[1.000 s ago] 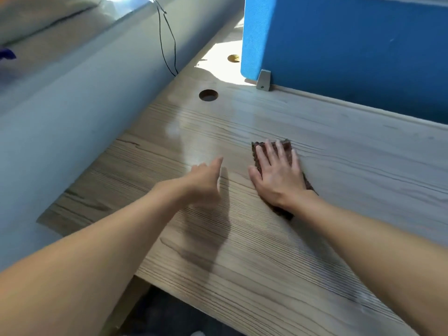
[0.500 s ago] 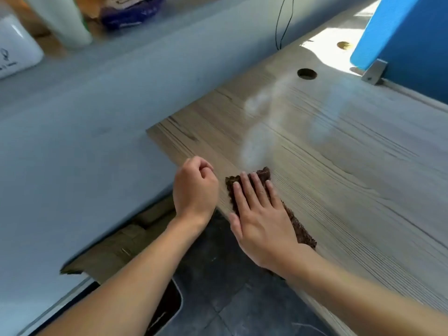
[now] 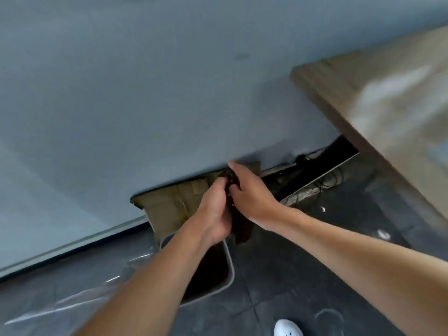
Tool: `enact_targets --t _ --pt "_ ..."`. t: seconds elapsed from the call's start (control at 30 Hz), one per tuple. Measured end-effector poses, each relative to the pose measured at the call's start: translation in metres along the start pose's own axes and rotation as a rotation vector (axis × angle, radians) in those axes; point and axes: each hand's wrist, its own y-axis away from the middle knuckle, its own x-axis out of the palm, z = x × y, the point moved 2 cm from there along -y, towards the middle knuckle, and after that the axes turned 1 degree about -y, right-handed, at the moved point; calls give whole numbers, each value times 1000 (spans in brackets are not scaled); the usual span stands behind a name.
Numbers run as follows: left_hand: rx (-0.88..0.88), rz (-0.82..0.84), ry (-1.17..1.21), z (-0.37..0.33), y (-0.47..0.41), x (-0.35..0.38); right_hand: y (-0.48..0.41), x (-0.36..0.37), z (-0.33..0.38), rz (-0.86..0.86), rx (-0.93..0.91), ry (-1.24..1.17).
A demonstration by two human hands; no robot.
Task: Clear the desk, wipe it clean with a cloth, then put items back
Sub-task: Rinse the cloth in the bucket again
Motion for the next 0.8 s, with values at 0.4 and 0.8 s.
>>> enact_targets --t 0.4,0.8 --pt "52 -405 -49 148 -144 -237 -49 293 -191 553 55 -78" --pt "126 -554 -330 209 -285 -336 -115 384 -278 682 -97 470"
